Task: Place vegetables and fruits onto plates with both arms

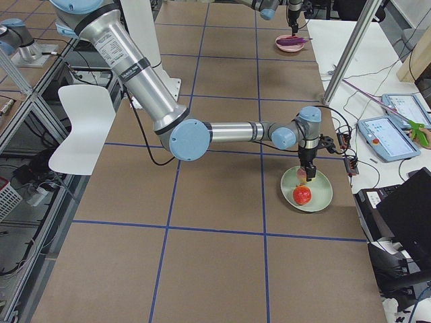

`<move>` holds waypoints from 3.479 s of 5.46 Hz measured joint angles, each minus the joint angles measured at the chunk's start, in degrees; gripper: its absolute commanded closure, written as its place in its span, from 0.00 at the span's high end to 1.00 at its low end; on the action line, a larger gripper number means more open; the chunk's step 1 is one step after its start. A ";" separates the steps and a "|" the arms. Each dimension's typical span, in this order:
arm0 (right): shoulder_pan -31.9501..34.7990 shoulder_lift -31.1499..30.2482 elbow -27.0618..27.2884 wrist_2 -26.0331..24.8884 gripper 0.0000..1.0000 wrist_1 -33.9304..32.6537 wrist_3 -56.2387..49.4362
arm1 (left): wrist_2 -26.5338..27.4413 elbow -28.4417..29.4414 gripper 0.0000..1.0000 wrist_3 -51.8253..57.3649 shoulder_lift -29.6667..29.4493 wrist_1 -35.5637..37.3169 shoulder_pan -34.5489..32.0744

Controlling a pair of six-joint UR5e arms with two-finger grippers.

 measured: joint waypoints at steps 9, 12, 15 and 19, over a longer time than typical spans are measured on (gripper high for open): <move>12.60 -29.30 49.63 15.11 1.00 -27.40 -7.59 | -18.50 -28.25 1.00 36.79 32.96 2.02 -20.81; 16.33 -37.82 50.57 19.25 1.00 -22.54 -13.03 | -20.45 -35.98 1.00 44.00 46.74 1.66 -25.42; 21.72 -39.59 50.27 26.03 1.00 -27.01 -16.72 | -15.09 -38.92 1.00 43.84 47.63 6.31 -25.27; 23.14 -41.61 50.00 26.76 1.00 -27.62 -16.78 | -17.06 -40.24 1.00 43.77 47.63 10.08 -25.10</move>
